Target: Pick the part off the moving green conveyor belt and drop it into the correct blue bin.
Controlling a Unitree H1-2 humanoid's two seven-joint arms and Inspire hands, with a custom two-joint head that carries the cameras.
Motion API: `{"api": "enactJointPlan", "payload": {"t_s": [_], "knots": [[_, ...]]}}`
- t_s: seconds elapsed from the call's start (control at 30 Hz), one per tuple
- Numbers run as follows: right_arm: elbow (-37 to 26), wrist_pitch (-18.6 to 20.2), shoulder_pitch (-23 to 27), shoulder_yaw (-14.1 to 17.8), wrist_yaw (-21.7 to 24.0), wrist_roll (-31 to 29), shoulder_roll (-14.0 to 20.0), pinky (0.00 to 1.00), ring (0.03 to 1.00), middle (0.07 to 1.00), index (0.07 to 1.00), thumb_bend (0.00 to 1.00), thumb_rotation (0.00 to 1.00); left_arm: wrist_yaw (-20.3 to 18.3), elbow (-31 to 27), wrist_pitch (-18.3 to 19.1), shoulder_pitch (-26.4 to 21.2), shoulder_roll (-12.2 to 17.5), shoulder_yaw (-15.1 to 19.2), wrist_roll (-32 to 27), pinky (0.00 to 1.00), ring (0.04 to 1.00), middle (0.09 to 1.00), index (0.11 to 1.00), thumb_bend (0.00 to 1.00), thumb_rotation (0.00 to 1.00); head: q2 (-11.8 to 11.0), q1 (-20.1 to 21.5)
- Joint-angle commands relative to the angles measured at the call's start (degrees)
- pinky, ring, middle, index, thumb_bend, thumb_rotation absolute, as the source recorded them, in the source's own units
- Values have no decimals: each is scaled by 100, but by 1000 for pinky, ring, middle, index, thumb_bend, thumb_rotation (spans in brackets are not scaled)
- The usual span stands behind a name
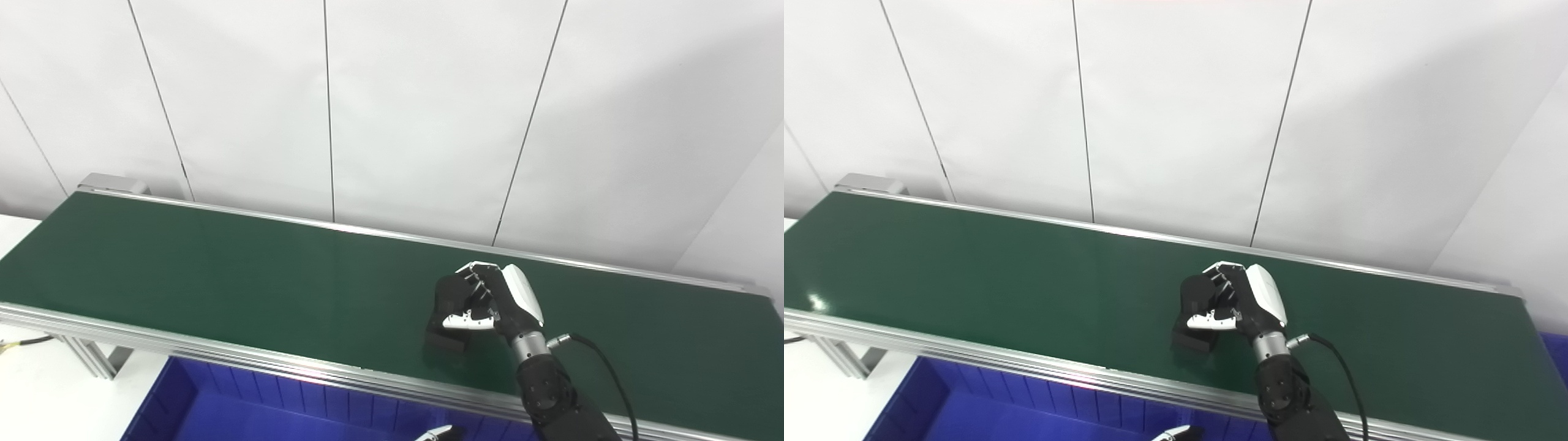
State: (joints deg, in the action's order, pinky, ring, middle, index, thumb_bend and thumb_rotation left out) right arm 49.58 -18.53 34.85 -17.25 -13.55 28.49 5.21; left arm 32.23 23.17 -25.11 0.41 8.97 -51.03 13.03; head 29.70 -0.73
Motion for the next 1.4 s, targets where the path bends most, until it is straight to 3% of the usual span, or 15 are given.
{"api": "enactJointPlan", "payload": {"t_s": [0.0, 0.13, 0.27, 0.37, 0.47, 0.5, 0.6, 0.73, 0.77, 0.8, 0.83, 1.03, 1.17, 1.27, 1.37], "knots": [[-272, -77, 89, -81, -39, 104, 44, 251, 313, 416, 509, 522, 0, 75, -109, -182, -73, -59, 14, 102, 845, 833, 832, 847, 843, 956, 4, -1], [-621, -177, -81, -158, -73, 242, 182, 285, 348, 435, 507, 524, 0, 79, -123, -182, -81, -62, 31, 51, 865, 842, 833, 850, 839, 957, 127, 315], [-1494, -72, -474, 42, 226, -57, 300, 212, 271, 401, 507, 519, 0, -39, -191, -182, -64, -75, 160, -13, 893, 858, 846, 871, 829, 976, 362, 600], [-2086, 24, -706, 163, 420, -178, 371, 239, 310, 419, 507, 521, 0, -151, -222, -182, -62, -43, 244, -82, 908, 861, 848, 877, 826, 989, 463, 912], [-2807, 158, -960, 316, 519, -185, 451, 287, 358, 429, 514, 521, 1, -285, -252, -182, -64, 12, 340, -170, 922, 868, 857, 893, 845, 998, 616, 1547], [-2958, 181, -1009, 350, 532, -156, 463, 262, 326, 414, 516, 518, 0, -327, -266, -182, -66, 32, 364, -203, 936, 879, 863, 904, 844, 1000, 627, 1610], [-3427, 260, -1171, 444, 465, 48, 531, 244, 303, 407, 517, 517, 1, -538, -372, -182, -46, 124, 505, -326, 969, 889, 873, 932, 836, 1000, 736, 2443], [-3832, 387, -1346, 597, 398, 164, 530, 222, 277, 400, 514, 516, 0, -775, -462, -182, -13, 222, 720, -477, 989, 899, 875, 940, 786, 1000, 867, 3033], [-3943, 448, -1405, 658, 395, 167, 526, 210, 265, 435, 499, 521, 0, -818, -489, -182, -9, 262, 768, -501, 994, 901, 876, 941, 760, 1000, 924, 3158], [-4036, 498, -1460, 712, 402, 169, 529, 199, 255, 413, 506, 518, 0, -871, -506, -182, -3, 288, 813, -528, 997, 902, 876, 942, 735, 1000, 924, 3158], [-4161, 559, -1516, 770, 427, 165, 535, 197, 253, 407, 509, 518, 0, -964, -564, -182, 16, 319, 884, -590, 999, 903, 876, 942, 726, 1000, 1113, 3288], [-5087, 1027, -1942, 1134, 734, 14, 687, 200, 261, 399, 515, 517, 0, -1726, -882, -182, 164, 335, 1434, -1028, 988, 917, 881, 943, 680, 1000, 1619, 3542], [-5676, 1392, -2193, 1285, 968, 14, 736, 214, 274, 402, 521, 516, 0, -2253, -1028, -181, 264, 268, 1847, -1193, 994, 907, 871, 932, 738, 1000, 1850, 3789], [-6244, 1680, -2502, 1328, 1208, 131, 855, 198, 255, 393, 514, 516, 0, -2677, -1147, -181, 329, 200, 2146, -1329, 944, 915, 875, 930, 784, 1000, 2052, 3899], [-6678, 1863, -2771, 1390, 1446, 105, 963, 203, 264, 397, 517, 516, 0, -2748, -1312, -182, 381, 136, 2350, -1121, 881, 887, 866, 930, 744, 1000, 2189, 3904]]}}
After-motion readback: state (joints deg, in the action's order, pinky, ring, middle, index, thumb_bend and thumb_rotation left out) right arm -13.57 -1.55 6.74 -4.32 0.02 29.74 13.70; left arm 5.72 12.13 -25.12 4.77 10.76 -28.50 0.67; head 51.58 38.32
